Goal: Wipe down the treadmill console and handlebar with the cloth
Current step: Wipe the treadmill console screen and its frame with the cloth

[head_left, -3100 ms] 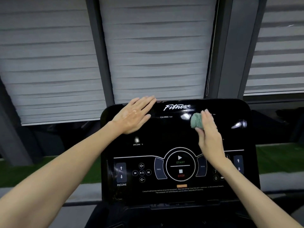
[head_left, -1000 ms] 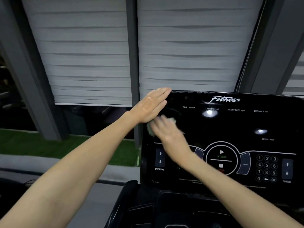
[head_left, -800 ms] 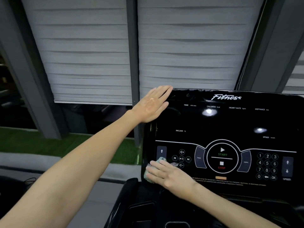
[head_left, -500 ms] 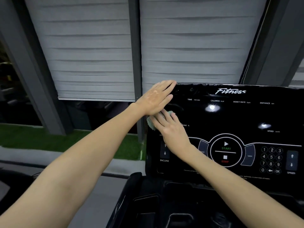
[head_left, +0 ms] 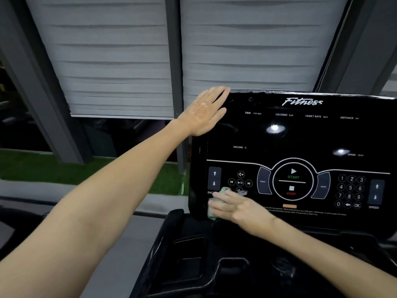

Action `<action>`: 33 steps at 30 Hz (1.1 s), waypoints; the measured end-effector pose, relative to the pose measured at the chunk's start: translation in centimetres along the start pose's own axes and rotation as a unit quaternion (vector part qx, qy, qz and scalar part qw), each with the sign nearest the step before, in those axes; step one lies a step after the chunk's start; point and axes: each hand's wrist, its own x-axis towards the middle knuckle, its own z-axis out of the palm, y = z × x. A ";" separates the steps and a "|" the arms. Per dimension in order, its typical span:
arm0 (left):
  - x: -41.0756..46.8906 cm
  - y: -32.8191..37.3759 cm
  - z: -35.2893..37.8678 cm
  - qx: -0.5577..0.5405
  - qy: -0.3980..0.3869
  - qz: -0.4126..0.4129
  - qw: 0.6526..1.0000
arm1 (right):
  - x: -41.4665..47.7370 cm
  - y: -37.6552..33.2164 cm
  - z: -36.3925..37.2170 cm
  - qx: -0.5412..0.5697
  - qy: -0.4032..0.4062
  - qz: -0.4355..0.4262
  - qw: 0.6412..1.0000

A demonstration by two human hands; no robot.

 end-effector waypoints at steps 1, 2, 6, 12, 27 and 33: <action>0.0 0.0 0.0 0.002 0.001 0.000 1.000 | -1.8 0.7 0.5 0.004 -0.002 -0.002 1.000; 0.0 0.0 0.0 0.005 0.001 0.002 1.000 | -3.6 1.3 1.0 0.013 -0.005 0.001 1.000; 0.2 0.0 0.4 0.011 -0.011 -0.011 1.000 | -5.1 2.1 1.1 0.031 -0.010 0.007 0.999; 0.2 0.0 0.6 0.005 -0.017 -0.013 1.000 | 4.3 -1.2 0.2 0.046 0.038 -0.045 0.997; 0.0 0.8 0.6 0.021 0.009 -0.022 0.999 | 0.3 0.2 0.4 0.001 0.010 -0.013 1.000; 0.0 0.4 1.0 0.036 0.020 -0.021 0.999 | 0.8 -0.7 0.7 0.063 0.020 -0.007 0.998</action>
